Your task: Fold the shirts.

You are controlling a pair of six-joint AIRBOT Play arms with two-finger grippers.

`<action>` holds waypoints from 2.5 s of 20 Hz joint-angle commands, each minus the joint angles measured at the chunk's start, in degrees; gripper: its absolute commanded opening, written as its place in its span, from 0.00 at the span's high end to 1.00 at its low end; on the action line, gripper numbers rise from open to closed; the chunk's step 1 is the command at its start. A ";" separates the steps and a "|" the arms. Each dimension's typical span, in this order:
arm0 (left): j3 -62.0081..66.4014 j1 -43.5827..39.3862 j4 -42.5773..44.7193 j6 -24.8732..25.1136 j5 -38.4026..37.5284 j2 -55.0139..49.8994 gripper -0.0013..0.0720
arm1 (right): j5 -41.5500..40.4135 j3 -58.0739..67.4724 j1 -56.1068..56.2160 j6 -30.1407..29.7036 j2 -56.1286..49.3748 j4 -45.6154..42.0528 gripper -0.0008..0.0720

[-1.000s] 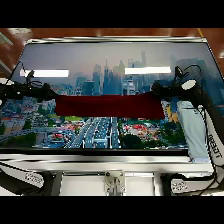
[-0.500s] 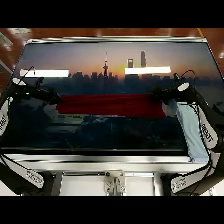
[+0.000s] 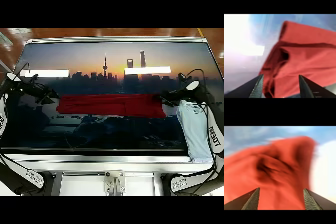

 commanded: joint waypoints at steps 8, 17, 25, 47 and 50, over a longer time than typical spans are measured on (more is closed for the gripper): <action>4.02 -2.25 -3.50 0.04 -4.28 3.76 0.26 | 6.91 0.02 -3.06 -3.13 -8.20 13.92 0.08; 4.02 -9.57 -14.53 3.74 -3.15 4.07 0.77 | 6.54 0.02 -2.86 -6.29 -2.16 17.03 0.90; 4.00 -31.52 -19.17 4.11 9.42 -1.25 0.89 | 18.49 0.02 -6.75 -3.23 16.35 16.81 0.90; 4.04 -41.66 -34.36 9.73 19.15 -6.40 0.92 | 22.38 0.02 0.83 6.10 30.82 12.37 0.91; 4.04 -31.78 -19.96 5.35 15.26 3.28 0.92 | 12.37 0.02 10.95 6.05 26.56 15.17 0.91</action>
